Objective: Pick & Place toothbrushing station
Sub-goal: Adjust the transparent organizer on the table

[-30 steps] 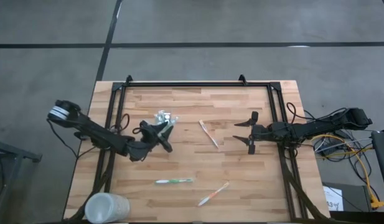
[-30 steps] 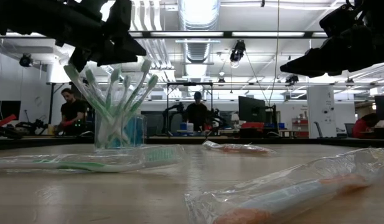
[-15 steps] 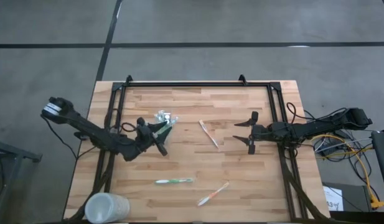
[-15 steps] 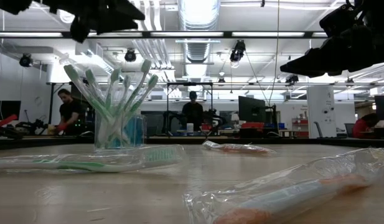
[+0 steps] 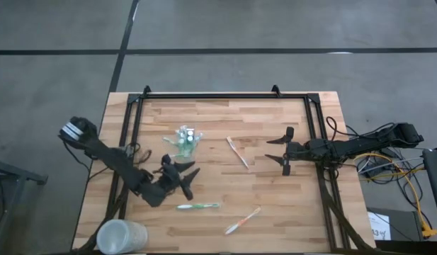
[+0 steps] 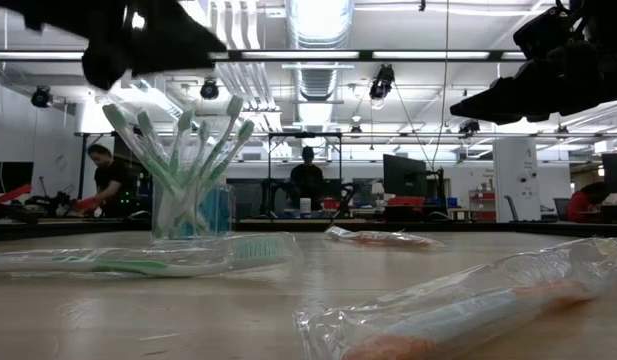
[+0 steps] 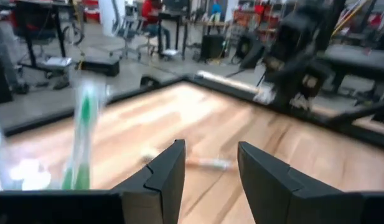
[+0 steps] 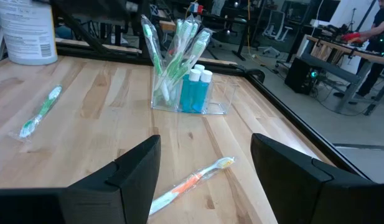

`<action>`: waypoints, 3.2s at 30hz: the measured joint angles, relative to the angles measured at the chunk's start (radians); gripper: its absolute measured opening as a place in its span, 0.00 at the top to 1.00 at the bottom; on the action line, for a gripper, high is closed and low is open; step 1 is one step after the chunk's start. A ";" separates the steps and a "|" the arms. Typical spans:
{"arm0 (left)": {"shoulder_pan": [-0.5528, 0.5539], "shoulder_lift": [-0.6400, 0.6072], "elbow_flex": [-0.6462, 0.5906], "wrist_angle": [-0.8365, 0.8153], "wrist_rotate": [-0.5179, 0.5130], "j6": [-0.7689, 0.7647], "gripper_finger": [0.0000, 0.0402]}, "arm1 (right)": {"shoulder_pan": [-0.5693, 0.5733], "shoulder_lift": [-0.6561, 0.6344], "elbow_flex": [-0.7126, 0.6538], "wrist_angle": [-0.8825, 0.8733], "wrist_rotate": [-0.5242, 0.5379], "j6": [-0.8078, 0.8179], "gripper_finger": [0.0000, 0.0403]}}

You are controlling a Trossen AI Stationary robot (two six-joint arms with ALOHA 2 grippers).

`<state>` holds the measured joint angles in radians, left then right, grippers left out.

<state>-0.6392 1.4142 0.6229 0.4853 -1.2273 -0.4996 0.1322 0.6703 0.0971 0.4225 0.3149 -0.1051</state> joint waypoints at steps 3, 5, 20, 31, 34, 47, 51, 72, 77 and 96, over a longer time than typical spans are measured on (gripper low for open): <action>-0.006 0.068 -0.001 -0.055 -0.026 -0.150 0.62 | 0.000 0.000 0.000 0.000 0.000 0.000 0.39; -0.010 0.100 -0.001 -0.080 -0.049 -0.256 0.62 | 0.000 0.000 0.000 0.000 0.000 0.000 0.39; -0.011 0.060 -0.001 -0.525 -0.113 -0.383 0.62 | 0.000 0.000 0.000 0.000 0.000 0.000 0.39; 0.038 -0.077 0.003 -0.755 0.308 -0.254 0.62 | 0.000 0.000 0.000 0.000 0.000 0.000 0.39; 0.092 -0.113 0.010 -0.841 0.464 -0.304 0.62 | 0.000 0.000 0.000 0.000 0.000 0.000 0.39; 0.241 -0.156 0.092 -0.978 0.552 -0.142 0.62 | 0.000 0.000 0.000 0.000 0.000 0.000 0.39; 0.245 -0.156 0.092 -0.982 0.552 -0.138 0.62 | 0.000 0.000 0.000 0.000 0.000 0.000 0.39; 0.157 -0.160 0.383 -1.377 0.359 -0.312 0.62 | 0.000 0.000 0.000 0.000 0.000 0.000 0.39; 0.156 -0.171 0.458 -1.528 0.399 -0.677 0.62 | 0.000 0.000 0.000 0.000 0.000 0.000 0.39; 0.210 -0.226 0.749 -1.832 0.355 -1.211 0.62 | 0.000 0.000 0.000 0.000 0.000 0.000 0.39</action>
<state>-0.4288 1.1881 1.3716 -1.3471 -0.8722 -1.7108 0.1323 0.6702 0.0971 0.4226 0.3149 -0.1051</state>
